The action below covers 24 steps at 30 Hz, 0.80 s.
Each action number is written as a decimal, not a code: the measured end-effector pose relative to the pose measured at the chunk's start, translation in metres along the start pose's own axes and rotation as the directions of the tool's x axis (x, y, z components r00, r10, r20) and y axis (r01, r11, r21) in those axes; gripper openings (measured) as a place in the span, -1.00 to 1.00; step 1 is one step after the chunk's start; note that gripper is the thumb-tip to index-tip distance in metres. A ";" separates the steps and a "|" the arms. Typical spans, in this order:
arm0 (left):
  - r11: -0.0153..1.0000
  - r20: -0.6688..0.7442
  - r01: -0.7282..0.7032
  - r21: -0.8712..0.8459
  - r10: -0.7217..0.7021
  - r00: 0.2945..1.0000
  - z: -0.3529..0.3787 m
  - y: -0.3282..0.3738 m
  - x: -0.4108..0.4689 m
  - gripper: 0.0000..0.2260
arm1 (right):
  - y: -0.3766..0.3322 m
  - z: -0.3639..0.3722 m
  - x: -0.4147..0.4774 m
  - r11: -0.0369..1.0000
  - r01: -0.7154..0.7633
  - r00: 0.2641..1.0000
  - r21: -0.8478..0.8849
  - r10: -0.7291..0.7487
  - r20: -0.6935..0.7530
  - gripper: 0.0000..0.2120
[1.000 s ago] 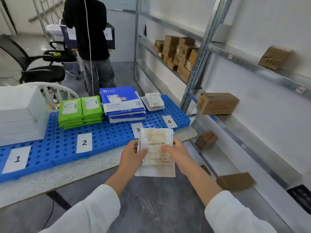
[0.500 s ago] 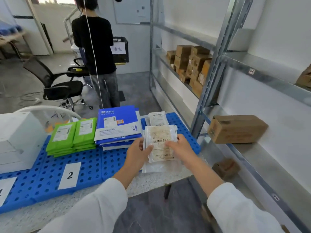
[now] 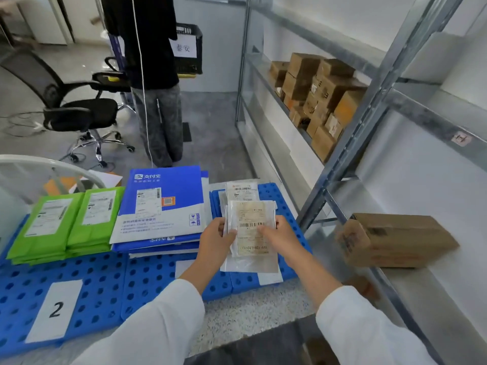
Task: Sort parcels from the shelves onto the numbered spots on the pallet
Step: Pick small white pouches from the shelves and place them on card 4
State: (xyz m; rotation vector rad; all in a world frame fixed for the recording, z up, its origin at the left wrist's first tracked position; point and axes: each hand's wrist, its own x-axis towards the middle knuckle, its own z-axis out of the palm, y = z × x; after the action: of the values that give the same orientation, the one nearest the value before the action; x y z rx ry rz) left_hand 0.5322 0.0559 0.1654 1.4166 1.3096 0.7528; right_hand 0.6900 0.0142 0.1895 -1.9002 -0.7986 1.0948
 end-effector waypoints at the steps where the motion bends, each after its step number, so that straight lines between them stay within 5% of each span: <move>1: 1.000 0.002 0.011 0.002 -0.011 1.000 0.003 -0.001 0.013 -0.87 | -0.003 0.002 0.013 1.000 -0.011 1.000 -0.013 0.011 -0.003 -0.73; 24: 0.959 0.027 0.174 0.223 -0.184 0.982 0.055 -0.038 0.242 -0.76 | -0.005 0.029 0.265 0.942 -0.005 0.997 -0.336 0.030 0.067 -0.67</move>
State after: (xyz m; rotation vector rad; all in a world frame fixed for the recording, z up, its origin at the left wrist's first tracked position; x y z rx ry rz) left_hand 0.6221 0.2698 0.0688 1.4554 1.4974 0.4609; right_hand 0.7771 0.2403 0.0785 -2.1610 -1.0668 1.0962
